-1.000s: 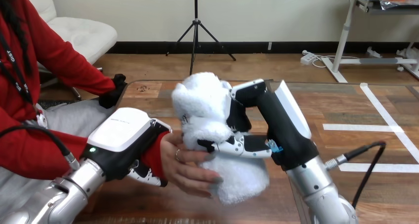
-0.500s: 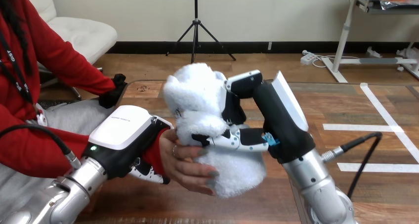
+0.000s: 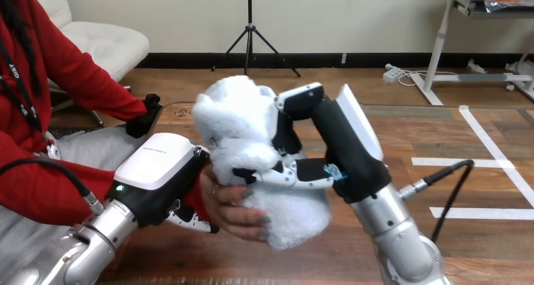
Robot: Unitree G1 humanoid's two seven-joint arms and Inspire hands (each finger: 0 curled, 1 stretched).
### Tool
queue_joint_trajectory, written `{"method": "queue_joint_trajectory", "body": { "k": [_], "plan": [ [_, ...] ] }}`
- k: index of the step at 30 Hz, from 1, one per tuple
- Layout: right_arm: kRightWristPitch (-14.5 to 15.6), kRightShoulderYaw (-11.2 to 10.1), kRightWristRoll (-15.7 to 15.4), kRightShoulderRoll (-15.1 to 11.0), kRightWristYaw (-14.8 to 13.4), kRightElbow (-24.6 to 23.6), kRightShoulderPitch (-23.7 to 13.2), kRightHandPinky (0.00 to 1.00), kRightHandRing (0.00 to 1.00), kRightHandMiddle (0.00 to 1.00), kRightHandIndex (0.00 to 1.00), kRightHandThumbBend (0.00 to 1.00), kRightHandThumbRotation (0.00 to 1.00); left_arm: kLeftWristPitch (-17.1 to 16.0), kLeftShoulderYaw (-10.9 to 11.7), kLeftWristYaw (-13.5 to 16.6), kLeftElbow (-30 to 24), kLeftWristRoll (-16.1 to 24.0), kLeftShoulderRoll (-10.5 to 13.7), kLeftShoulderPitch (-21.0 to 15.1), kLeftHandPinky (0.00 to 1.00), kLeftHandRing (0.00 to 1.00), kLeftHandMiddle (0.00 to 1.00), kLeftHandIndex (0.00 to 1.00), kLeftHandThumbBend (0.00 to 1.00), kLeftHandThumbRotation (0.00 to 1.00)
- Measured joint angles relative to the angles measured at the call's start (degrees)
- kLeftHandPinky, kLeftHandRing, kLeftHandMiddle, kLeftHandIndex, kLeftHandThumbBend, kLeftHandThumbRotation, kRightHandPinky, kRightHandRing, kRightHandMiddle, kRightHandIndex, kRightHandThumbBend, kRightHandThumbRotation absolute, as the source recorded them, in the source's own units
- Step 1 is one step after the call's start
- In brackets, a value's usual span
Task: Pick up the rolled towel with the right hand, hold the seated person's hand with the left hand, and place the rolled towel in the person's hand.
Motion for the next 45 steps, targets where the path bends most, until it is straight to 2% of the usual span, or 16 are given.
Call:
{"method": "queue_joint_trajectory", "body": {
  "k": [8, 12, 18, 27, 45],
  "plan": [
    [-0.01, 0.44, 0.06, 0.71, 0.73, 0.16, -0.81, 0.03, 0.07, 0.1, 0.08, 0.64, 0.0, 0.1, 0.0, -0.39, -0.19, -0.7, -0.18, 0.0, 0.33, 0.37, 0.41, 0.5, 0.83, 0.11],
    [-0.24, 0.6, 0.06, 0.94, 1.02, 0.64, -1.48, 0.03, 0.07, 0.1, 0.08, 0.66, 0.0, 0.09, 0.0, -0.42, -0.19, -0.69, -0.28, 0.0, 0.36, 0.4, 0.44, 0.53, 0.83, 0.12],
    [-0.96, 0.72, 0.07, 1.74, 1.08, 2.14, -2.59, 0.03, 0.07, 0.1, 0.08, 0.66, 0.0, 0.09, 0.0, -0.05, -0.34, 0.11, -0.36, -0.03, 0.39, 0.42, 0.46, 0.54, 0.79, 0.12],
    [-2.1, 0.78, 0.09, 2.53, 1.21, 3.95, -4.21, 0.03, 0.07, 0.1, 0.09, 0.65, 0.0, 0.19, 0.03, 0.45, -1.98, 1.84, -0.28, -0.03, 0.36, 0.4, 0.44, 0.53, 0.78, 0.09],
    [-4.43, 0.58, 1.32, 2.6, 2.26, 4.92, -6.37, 0.03, 0.07, 0.11, 0.1, 0.61, 0.0, 0.53, 1.25, -0.65, -4.52, 0.3, -1.03, -0.04, 0.33, 0.37, 0.43, 0.55, 0.88, 0.13]
  ]
}}
